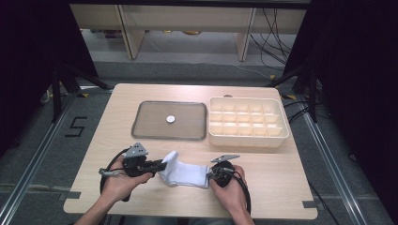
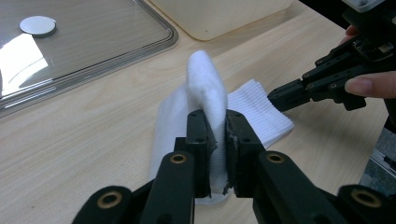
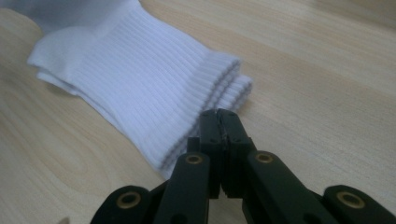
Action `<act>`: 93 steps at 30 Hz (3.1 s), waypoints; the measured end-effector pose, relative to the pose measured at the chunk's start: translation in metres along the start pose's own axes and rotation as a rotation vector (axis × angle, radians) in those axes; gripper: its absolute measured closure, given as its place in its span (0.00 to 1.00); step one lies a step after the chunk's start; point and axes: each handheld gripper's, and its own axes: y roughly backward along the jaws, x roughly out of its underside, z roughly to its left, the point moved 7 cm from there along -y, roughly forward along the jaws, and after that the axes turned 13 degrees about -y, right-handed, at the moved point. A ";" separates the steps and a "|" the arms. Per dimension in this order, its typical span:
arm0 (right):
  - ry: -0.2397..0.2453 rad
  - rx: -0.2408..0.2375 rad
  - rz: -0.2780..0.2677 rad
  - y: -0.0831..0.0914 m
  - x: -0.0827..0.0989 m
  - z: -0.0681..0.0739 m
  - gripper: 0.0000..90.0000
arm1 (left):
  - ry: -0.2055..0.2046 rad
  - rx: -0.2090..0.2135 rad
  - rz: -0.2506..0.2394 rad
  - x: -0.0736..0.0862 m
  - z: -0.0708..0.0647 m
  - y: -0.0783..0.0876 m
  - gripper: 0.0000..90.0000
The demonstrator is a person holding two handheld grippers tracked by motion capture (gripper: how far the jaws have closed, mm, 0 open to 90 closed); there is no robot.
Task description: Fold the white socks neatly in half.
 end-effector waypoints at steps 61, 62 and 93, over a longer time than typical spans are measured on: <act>0.013 0.010 -0.014 -0.002 0.001 0.003 0.99 | -0.038 0.024 0.018 -0.004 -0.014 -0.017 0.90; 0.013 0.010 -0.014 -0.002 0.001 0.003 0.99 | -0.035 0.023 0.014 -0.004 -0.015 -0.018 0.90; 0.009 0.010 -0.017 -0.002 0.001 0.004 0.99 | -0.053 0.038 0.028 -0.007 -0.023 -0.029 0.90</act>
